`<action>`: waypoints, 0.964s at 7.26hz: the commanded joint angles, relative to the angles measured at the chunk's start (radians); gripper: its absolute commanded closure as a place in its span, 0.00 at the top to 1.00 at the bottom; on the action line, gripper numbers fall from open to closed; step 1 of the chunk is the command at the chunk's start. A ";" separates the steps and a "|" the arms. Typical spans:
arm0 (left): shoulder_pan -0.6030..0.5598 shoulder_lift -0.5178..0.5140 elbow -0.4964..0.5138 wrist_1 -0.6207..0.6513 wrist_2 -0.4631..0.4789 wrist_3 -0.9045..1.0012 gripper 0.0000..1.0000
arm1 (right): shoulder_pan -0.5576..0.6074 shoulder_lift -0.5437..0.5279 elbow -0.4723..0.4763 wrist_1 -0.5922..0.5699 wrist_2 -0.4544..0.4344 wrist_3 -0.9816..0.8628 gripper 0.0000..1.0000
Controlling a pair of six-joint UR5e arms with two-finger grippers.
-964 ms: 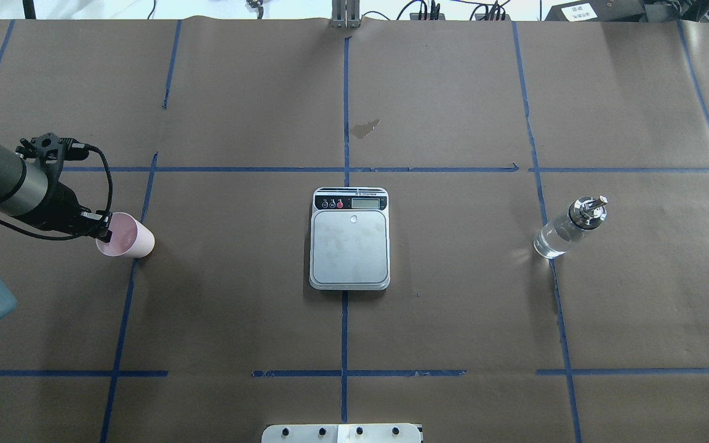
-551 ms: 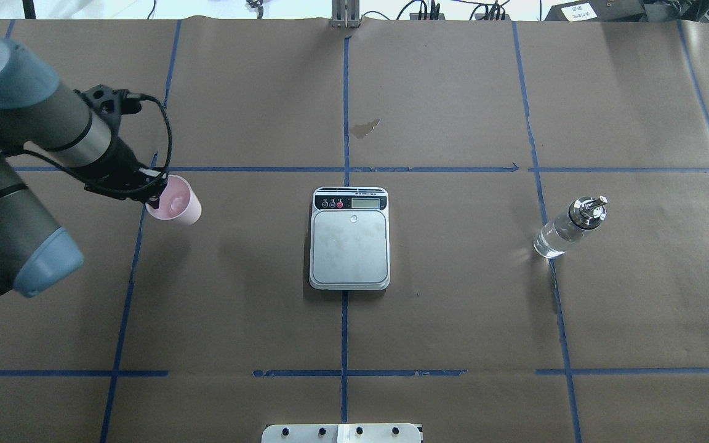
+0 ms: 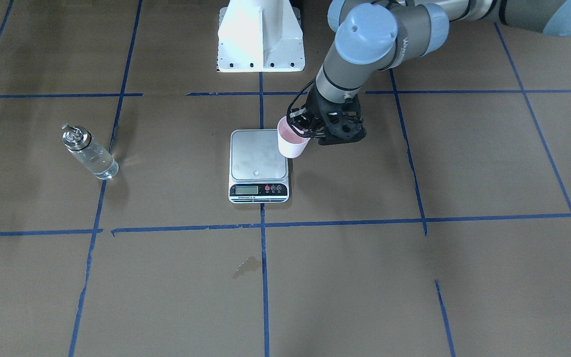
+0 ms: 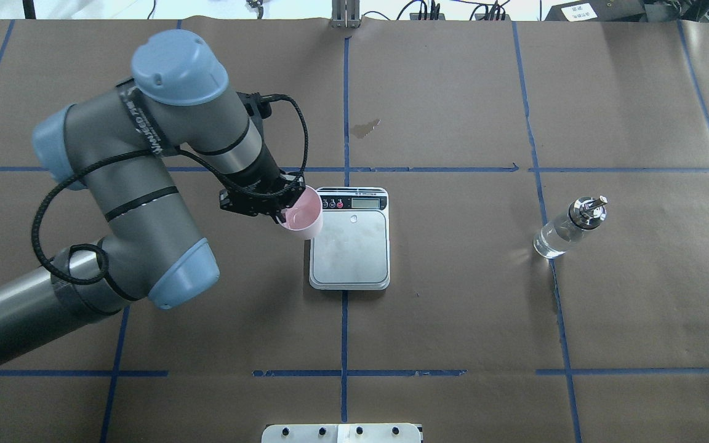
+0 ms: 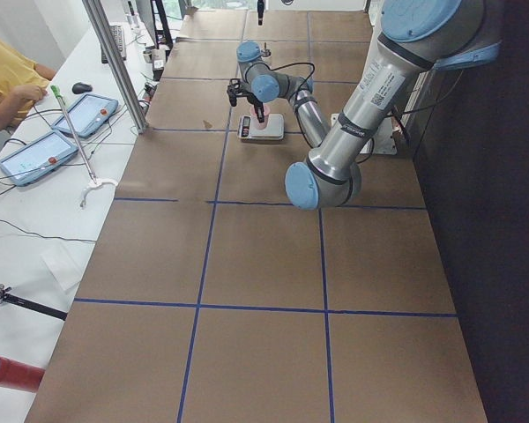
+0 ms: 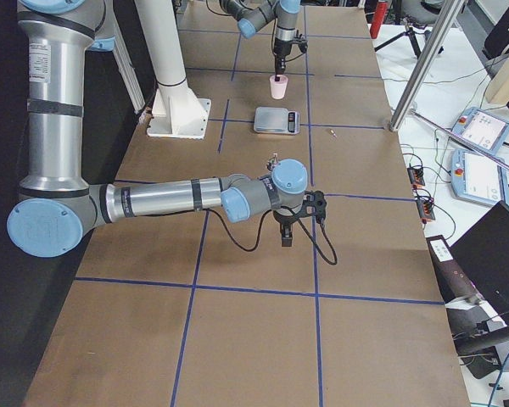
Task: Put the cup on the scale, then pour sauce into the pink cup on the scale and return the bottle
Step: 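Carry the pink cup with the left gripper onto the scale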
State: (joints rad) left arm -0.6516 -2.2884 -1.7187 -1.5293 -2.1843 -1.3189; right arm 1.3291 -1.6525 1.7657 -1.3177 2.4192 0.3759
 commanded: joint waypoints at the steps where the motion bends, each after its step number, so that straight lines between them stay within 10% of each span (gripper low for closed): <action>1: 0.071 -0.039 0.051 -0.040 0.082 -0.020 0.00 | -0.017 0.000 0.001 0.000 -0.009 0.003 1.00; 7: 0.099 -0.121 0.142 -0.060 0.143 -0.029 0.00 | -0.022 -0.001 0.015 0.000 -0.009 0.001 1.00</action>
State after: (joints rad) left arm -0.5527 -2.4060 -1.5802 -1.5868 -2.0499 -1.3495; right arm 1.3081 -1.6536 1.7803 -1.3177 2.4099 0.3773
